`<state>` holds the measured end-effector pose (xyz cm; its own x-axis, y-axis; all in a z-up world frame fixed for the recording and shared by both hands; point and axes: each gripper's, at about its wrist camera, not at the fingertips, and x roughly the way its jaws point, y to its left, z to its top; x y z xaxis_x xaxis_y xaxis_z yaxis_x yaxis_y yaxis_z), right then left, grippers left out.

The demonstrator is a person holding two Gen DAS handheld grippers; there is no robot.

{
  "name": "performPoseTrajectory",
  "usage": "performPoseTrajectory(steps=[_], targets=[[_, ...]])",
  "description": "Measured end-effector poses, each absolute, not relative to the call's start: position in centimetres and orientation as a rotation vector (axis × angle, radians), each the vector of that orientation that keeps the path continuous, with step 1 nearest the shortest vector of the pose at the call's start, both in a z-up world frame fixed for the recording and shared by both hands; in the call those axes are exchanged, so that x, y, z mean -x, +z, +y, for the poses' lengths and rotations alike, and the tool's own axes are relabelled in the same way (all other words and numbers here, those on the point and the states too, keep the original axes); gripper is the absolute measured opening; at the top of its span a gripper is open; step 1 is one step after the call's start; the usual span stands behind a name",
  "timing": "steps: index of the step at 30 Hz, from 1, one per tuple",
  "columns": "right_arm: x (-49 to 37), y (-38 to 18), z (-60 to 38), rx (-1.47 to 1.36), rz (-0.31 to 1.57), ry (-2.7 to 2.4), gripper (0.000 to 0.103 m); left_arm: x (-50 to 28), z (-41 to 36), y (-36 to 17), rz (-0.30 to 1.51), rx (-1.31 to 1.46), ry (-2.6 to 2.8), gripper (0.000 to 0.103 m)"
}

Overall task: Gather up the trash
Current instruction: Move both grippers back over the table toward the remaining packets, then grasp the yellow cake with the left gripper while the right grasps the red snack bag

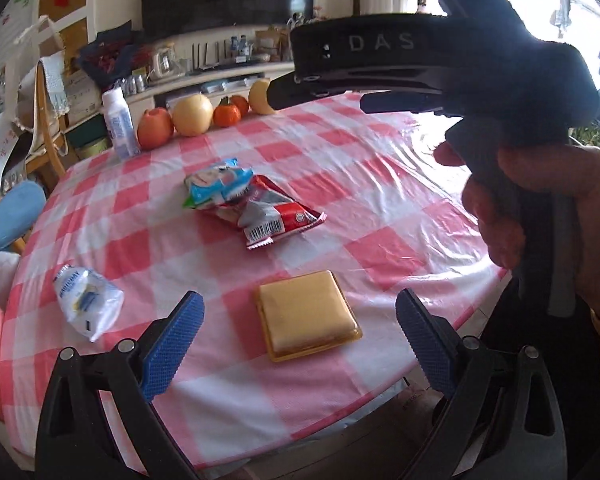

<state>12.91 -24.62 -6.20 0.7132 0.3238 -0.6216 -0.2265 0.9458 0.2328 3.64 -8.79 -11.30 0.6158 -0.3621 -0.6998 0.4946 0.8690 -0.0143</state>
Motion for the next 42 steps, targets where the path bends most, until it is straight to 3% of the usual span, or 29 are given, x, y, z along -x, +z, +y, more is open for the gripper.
performPoseTrajectory(steps=[5,8,17,26,42], targets=[[-13.8,-7.9,-24.6,-0.152,0.789,0.347,0.099,-5.0,-8.8,-12.1,0.804,-0.159,-0.445,0.094],[-14.1,-8.5,-24.6,-0.162,0.809,0.366,0.099,-5.8,-8.8,-12.8,0.84,-0.138,-0.424,0.08],[-14.9,-9.7,-23.9,-0.171,0.863,0.447,0.099,-6.3,-10.0,-13.7,0.869,-0.162,-0.43,0.079],[-15.9,-11.5,-23.2,-0.159,0.913,0.476,0.097,-6.9,-10.3,-14.6,0.899,-0.142,-0.428,0.064],[-17.0,-12.8,-22.7,-0.144,0.94,0.493,0.089,-7.5,-8.6,-13.7,0.885,-0.048,-0.434,0.062]])
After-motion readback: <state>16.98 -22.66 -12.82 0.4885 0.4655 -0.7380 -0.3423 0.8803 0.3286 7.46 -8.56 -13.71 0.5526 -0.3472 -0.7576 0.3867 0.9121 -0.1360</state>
